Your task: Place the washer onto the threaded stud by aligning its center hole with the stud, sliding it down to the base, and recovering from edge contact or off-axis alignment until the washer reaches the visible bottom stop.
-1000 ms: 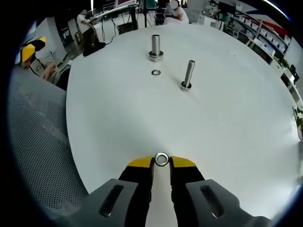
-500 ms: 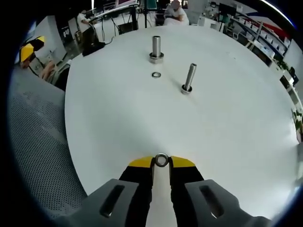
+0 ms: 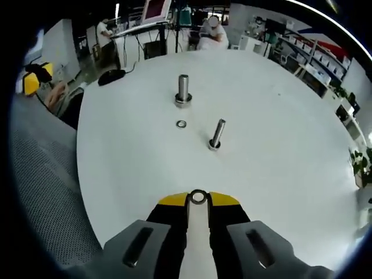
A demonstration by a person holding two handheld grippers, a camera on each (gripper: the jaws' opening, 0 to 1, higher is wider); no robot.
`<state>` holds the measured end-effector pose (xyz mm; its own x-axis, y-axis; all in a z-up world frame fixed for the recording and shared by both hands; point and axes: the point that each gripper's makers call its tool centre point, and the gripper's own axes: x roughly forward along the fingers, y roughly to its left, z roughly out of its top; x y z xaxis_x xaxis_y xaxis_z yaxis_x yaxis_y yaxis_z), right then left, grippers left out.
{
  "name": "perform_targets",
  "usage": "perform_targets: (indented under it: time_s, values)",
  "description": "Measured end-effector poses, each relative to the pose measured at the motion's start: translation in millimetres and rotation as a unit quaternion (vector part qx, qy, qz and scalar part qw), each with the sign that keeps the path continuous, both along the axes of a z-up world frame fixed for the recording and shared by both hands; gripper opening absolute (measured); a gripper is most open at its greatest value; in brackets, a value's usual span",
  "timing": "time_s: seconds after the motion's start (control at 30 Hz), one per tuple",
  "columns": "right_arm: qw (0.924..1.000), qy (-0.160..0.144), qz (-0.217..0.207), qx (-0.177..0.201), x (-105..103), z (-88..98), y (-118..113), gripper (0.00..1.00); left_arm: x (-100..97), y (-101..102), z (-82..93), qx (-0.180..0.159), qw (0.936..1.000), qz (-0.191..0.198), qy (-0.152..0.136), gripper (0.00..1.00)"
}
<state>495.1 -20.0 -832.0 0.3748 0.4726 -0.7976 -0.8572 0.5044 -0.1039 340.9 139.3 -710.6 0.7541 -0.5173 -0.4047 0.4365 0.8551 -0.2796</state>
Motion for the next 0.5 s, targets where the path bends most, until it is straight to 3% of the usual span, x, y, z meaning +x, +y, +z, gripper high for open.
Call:
perform_targets:
  time_s: [0.5]
  values:
    - [0.9983, -0.05, 0.028, 0.01, 48.9, 31.2, 39.2, 0.14, 1.0, 0.7, 0.0, -0.002, 1.0, 0.003, 0.0, 0.11]
